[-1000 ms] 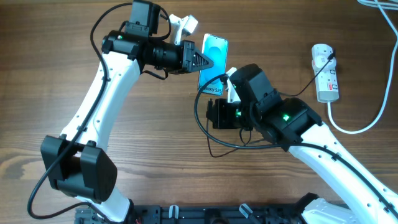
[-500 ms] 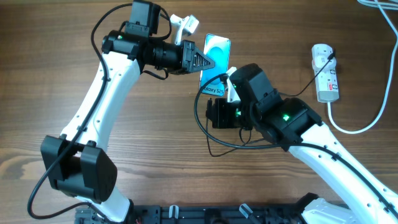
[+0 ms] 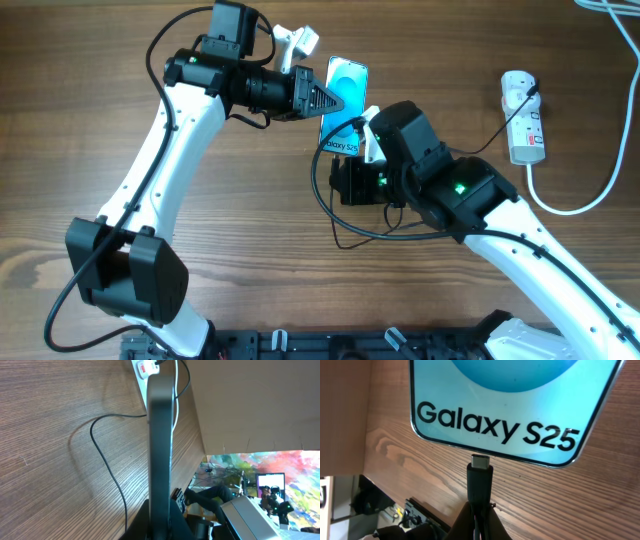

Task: Plug charger to phone and switch on socket
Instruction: 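Push the USB-C plug upward into the phone's port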

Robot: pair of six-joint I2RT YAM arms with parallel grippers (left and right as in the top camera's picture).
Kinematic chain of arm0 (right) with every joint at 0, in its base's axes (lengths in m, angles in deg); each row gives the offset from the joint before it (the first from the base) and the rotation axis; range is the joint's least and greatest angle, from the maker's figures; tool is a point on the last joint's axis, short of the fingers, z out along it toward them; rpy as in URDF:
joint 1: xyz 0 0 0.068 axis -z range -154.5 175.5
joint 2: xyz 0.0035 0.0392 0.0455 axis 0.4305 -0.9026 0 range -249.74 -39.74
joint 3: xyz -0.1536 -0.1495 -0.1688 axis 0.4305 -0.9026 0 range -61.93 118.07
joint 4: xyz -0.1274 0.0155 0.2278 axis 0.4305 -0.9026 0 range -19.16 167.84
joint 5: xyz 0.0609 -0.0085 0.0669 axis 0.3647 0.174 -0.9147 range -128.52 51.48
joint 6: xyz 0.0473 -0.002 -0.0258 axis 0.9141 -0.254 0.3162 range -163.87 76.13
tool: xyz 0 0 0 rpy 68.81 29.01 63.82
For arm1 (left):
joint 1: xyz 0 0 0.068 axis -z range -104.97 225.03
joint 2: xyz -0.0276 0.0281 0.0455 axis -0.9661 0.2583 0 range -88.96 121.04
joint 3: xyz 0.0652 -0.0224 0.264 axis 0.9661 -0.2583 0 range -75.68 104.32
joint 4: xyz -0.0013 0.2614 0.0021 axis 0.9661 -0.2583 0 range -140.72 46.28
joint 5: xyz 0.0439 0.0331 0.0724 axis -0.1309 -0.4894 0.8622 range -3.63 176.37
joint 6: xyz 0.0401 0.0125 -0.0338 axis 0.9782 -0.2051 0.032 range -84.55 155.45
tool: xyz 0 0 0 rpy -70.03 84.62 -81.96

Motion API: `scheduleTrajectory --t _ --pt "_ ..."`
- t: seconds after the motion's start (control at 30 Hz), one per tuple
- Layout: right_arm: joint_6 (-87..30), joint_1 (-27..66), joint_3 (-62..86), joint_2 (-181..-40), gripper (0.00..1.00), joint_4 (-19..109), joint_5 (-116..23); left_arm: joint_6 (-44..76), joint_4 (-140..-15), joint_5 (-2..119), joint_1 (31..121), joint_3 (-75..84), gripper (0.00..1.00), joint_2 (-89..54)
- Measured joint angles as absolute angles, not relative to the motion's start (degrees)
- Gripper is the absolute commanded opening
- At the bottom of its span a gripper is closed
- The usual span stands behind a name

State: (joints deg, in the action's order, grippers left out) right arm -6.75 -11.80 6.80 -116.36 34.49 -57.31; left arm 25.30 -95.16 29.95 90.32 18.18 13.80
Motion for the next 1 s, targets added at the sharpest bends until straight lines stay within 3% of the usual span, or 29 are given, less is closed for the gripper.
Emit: scheduleTrajectory --t 1.0 --pt "-6.62 -11.8 6.8 -116.36 0.05 33.79 -56.28 25.3 -95.31 29.43 90.32 18.18 0.04 13.8"
